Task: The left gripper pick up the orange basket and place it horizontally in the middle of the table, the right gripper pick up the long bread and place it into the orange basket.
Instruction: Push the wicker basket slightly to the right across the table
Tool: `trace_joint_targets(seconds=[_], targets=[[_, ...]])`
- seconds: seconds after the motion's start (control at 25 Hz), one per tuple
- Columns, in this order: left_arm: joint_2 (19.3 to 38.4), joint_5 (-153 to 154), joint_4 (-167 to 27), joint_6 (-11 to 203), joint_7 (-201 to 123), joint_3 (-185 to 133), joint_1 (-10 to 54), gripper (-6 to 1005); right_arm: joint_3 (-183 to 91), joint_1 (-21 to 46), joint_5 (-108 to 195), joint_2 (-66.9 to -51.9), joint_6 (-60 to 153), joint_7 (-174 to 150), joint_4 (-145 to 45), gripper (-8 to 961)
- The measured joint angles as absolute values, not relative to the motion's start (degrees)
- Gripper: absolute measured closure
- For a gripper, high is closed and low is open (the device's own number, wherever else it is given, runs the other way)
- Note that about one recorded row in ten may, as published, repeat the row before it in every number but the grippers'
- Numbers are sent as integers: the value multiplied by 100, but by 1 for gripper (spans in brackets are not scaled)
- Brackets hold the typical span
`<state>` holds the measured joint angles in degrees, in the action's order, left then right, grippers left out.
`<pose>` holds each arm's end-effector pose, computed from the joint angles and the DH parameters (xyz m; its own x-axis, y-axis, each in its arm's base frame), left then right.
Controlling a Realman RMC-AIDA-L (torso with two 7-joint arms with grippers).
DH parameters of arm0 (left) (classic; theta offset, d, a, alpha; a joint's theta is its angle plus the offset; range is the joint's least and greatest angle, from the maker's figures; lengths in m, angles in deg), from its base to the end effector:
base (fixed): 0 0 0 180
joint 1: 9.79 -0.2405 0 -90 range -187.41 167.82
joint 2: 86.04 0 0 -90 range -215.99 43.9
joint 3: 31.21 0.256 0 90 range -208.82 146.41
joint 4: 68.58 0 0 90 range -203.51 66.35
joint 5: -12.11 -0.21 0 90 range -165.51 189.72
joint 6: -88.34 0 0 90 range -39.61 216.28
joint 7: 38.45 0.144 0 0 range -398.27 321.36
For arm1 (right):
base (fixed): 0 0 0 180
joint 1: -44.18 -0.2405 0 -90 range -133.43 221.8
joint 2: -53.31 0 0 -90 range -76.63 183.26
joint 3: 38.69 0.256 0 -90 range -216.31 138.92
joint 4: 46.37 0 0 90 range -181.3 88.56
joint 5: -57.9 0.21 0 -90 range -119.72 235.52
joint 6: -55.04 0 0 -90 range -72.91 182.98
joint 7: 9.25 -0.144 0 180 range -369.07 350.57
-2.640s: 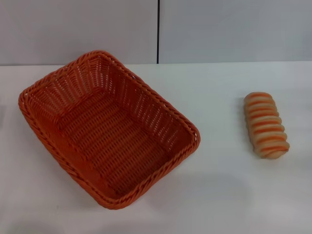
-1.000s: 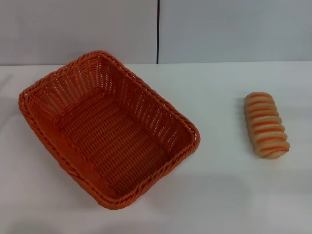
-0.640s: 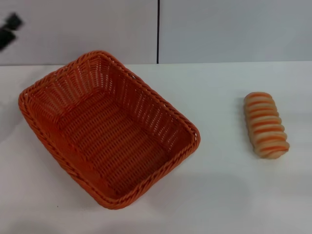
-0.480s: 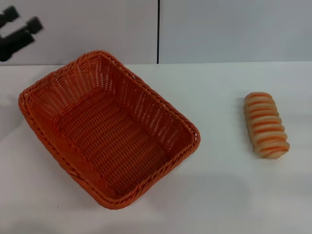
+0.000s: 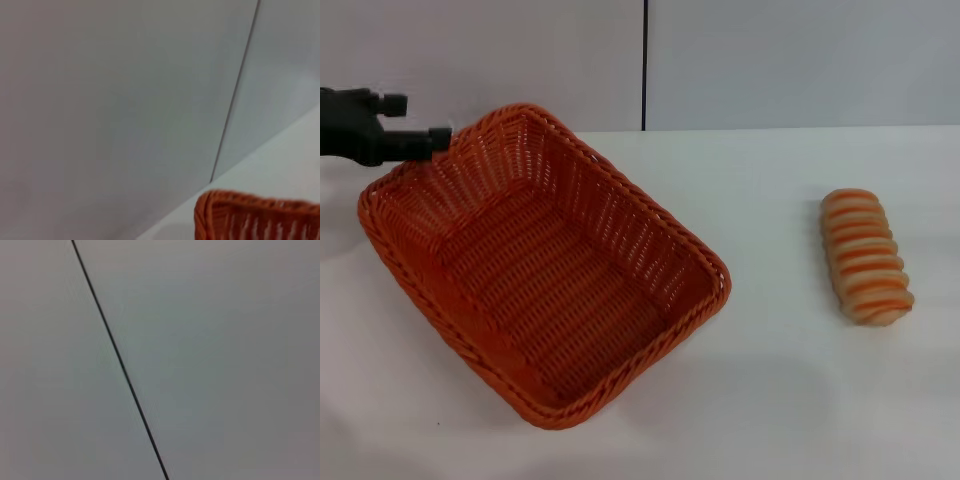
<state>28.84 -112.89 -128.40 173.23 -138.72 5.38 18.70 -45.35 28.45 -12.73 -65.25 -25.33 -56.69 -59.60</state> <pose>-0.2811 0.3625 0.1024 0.8163 0.4427 0.3710 0.5739 -0.6944 -0.4340 0.3991 0.2626 0.0874 0.4076 0.1892 -0.8933 -0.9102 0.0050 -0.4142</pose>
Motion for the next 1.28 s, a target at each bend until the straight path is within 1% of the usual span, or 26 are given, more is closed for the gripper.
trace_joint_targets(seconds=[0.24,0.32,0.56,1.16,1.28], targets=[[2985,-12052,-12993,17310,-13980,543,2148,165,-4546,2818,-1293,-6520,-2527,-5657,-5861,258],[3051,-12312,-12959,17249,-13980,545,2267,165,-4546,2803,-1294,-6520,-2521,-5653,-5839,258],[3163,-12647,-12858,17077,-13981,547,2397,167,-4546,2785,-1294,-6527,-2474,-5650,-5827,259],[3192,-12913,-12681,16899,-14337,826,2575,191,-4475,2787,-1242,-6543,-2305,-5645,-5815,258],[3192,-12930,-12682,16840,-14402,931,2577,311,-4466,2794,-1230,-6543,-2277,-5647,-5815,258]])
